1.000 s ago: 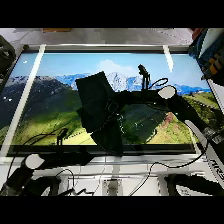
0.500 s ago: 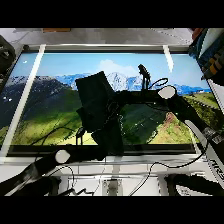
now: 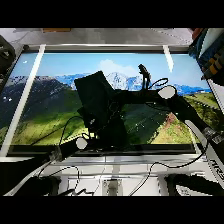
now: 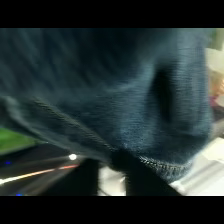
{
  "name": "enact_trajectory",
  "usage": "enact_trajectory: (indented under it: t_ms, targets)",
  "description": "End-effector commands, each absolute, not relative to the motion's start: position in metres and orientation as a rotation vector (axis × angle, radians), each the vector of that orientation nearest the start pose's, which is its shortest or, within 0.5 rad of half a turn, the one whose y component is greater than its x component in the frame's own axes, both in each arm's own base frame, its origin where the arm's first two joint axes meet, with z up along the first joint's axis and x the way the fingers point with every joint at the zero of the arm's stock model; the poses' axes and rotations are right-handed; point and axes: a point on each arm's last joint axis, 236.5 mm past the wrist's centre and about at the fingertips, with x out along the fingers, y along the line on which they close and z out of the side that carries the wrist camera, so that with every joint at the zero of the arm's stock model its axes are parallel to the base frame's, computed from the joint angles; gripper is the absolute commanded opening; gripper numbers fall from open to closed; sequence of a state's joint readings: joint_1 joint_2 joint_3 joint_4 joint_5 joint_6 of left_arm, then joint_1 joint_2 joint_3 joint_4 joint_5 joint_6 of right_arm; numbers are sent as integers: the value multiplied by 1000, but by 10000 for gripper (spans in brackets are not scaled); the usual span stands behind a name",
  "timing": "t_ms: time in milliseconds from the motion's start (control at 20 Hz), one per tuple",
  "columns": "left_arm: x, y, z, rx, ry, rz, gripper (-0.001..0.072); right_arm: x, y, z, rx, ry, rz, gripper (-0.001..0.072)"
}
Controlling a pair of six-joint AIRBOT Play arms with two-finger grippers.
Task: Fold the clothes and pants, and hang the long-sleeved shirts on hangers.
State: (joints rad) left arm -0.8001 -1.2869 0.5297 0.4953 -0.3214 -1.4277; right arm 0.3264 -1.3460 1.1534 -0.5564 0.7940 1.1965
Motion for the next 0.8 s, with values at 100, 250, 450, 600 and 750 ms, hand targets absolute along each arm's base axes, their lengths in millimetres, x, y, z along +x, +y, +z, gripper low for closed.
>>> enact_trajectory:
  t_ms: [100, 250, 450, 600, 750]
  targets:
    - [229, -317, -113, -507, 1270, -489, 27, 416, 271, 101, 551, 875, 717, 46]
    - [253, -298, -99, -476, 1201, -487, 26, 437, 237, 121, 598, 794, 635, 45]
    - [317, -225, -46, -434, 989, -416, 24, 475, 158, 172, 654, 612, 485, 46]
    - [367, -121, 16, -382, 741, -240, 24, 494, 81, 214, 665, 474, 364, 45]
    - [388, -6, 101, -341, 471, -7, 23, 499, 9, 246, 671, 376, 254, 45]
